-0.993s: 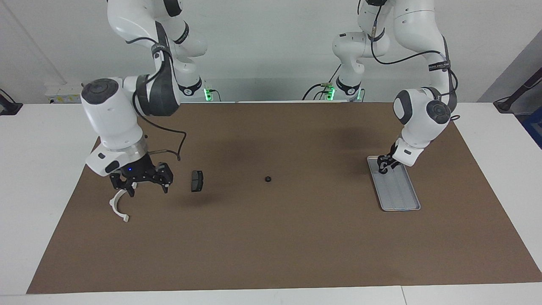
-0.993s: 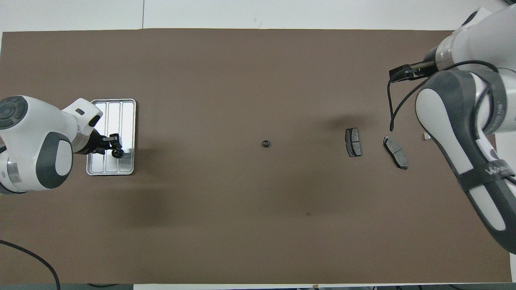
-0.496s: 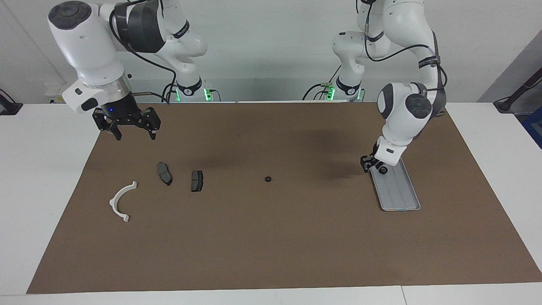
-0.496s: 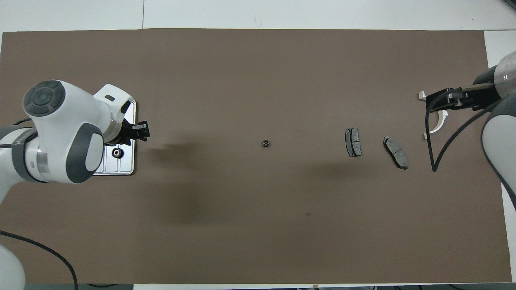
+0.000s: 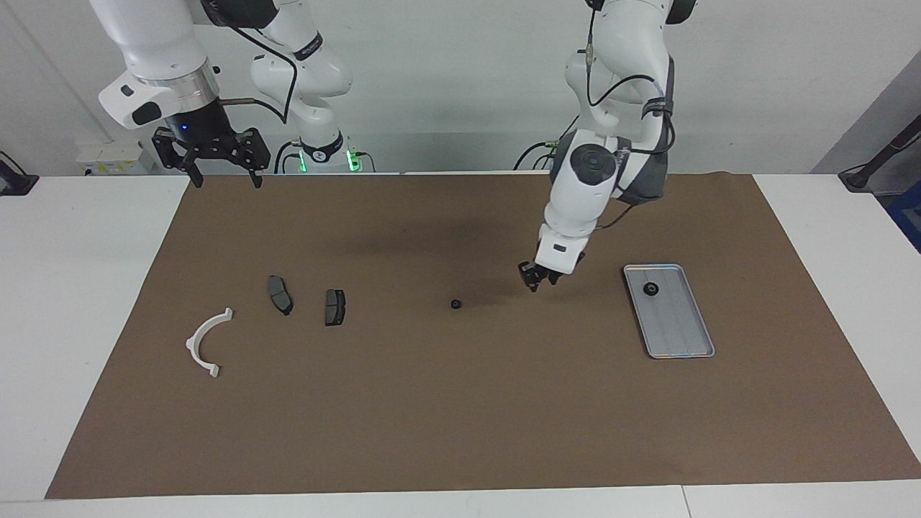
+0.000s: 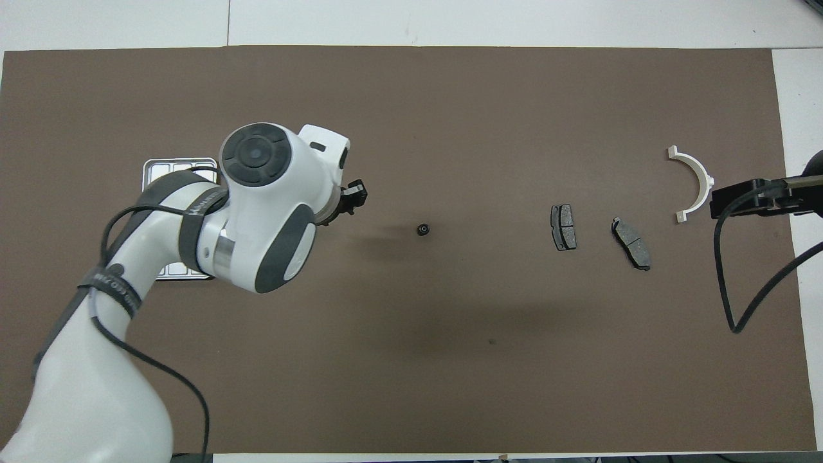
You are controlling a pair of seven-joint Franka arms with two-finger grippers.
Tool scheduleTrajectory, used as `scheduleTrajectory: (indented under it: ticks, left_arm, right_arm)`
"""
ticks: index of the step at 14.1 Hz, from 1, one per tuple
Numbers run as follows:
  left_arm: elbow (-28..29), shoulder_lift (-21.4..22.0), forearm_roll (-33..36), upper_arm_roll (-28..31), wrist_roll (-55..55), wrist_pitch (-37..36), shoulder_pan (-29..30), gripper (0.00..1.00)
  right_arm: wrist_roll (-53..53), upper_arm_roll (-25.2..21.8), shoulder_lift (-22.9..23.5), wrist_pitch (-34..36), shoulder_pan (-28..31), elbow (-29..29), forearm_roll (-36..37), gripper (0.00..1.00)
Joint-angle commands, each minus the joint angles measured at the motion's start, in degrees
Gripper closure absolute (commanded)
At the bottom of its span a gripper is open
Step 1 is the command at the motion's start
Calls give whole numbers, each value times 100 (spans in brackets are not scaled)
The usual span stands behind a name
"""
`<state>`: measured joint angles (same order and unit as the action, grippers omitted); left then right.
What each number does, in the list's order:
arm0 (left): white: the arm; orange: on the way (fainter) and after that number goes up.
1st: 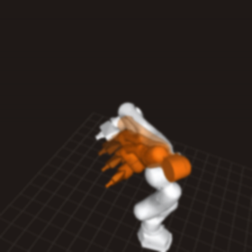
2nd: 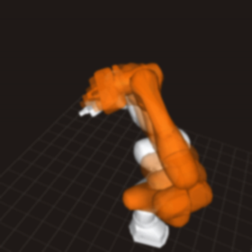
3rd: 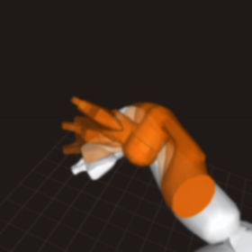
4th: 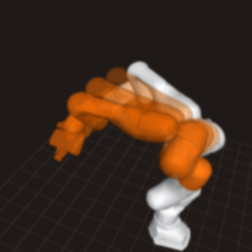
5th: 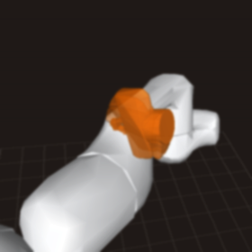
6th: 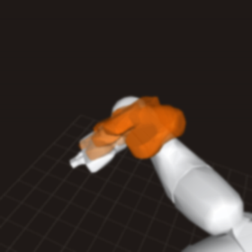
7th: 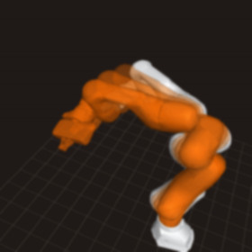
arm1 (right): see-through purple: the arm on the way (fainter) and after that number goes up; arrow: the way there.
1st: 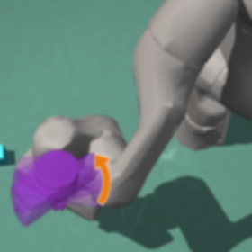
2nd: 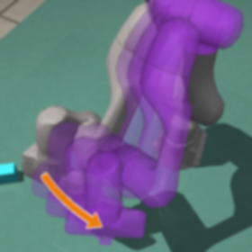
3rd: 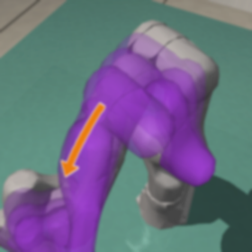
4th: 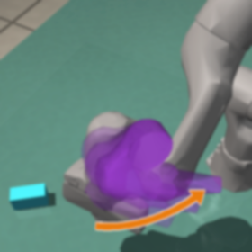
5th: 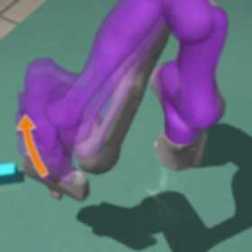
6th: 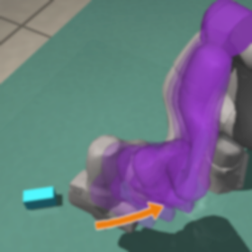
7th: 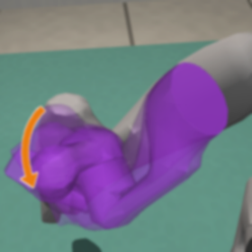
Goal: Pick bearing gear from pile to tray
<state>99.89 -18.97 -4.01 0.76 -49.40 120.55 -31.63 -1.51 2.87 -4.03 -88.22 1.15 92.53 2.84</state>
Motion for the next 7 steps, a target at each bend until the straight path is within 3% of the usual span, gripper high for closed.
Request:
scheduleTrajectory:
  ticks: [1, 3, 5, 6, 7]
  left_arm:
    - [-1347, -1071, -109, 144, -805, -356, -553, 52]
    - [-1577, -1284, -117, 153, -921, -365, -660, 52]
    - [-2077, -1853, -13, 214, -1167, -697, -1010, 46]
    - [-2062, -1813, 23, 249, -1177, -804, -1047, 39]
    - [-2053, -1812, 23, 249, -1203, -753, -1064, 38]
  right_arm:
    - [-78, 30, -186, -178, 105, 370, -126, 0]
    - [-78, 30, -186, -213, 105, 371, -170, 0]
    - [-60, 21, -151, -450, 113, 353, -187, 0]
    - [-60, 12, -133, -451, 122, 327, -196, 0]
    - [-60, 12, -124, -451, 131, 309, -214, 0]
